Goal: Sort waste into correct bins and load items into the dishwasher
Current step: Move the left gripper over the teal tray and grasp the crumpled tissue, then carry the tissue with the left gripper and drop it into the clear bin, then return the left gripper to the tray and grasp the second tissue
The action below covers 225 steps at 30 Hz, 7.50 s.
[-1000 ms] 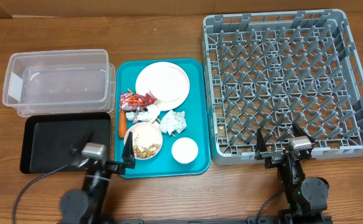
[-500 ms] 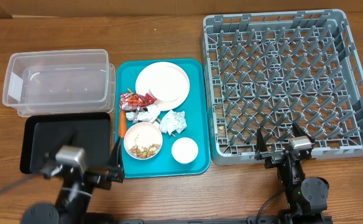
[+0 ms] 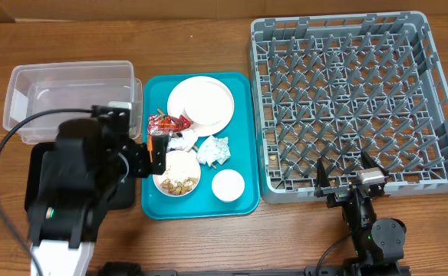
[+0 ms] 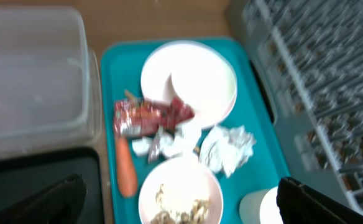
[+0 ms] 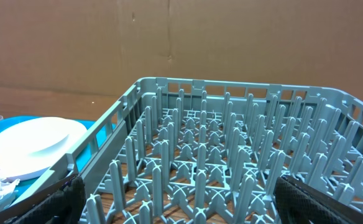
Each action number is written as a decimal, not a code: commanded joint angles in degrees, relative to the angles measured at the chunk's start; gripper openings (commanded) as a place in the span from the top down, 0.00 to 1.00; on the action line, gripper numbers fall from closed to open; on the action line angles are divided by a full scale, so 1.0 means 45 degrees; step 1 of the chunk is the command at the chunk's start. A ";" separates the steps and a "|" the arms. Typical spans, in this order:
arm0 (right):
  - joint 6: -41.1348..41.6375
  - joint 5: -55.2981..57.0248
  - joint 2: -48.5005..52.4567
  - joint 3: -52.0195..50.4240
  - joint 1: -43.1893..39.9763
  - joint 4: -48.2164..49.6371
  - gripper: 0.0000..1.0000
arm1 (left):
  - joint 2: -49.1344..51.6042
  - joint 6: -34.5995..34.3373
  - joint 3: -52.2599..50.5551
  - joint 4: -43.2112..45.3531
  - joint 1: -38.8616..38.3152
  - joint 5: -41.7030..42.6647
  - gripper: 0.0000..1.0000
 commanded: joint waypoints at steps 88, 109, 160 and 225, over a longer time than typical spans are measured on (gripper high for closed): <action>-0.0053 0.0029 -0.0126 -0.0136 -0.0034 0.0073 0.00 | 1.0982 -0.3915 0.0690 0.4833 -0.5814 -0.2016 0.77; -0.0053 0.0029 -0.0126 -0.0136 -0.0034 0.0073 0.00 | 0.7776 -0.3852 0.5561 0.0112 -0.4881 -0.4425 0.96; -0.0053 0.0029 -0.0126 -0.0136 -0.0034 0.0073 0.00 | 1.0127 -0.2458 0.6033 0.1564 0.3881 -0.5770 0.95; -0.0053 0.0029 -0.0126 -0.0136 -0.0034 0.0073 0.00 | 0.7407 -0.2900 0.6042 0.1967 0.3988 -0.0583 0.43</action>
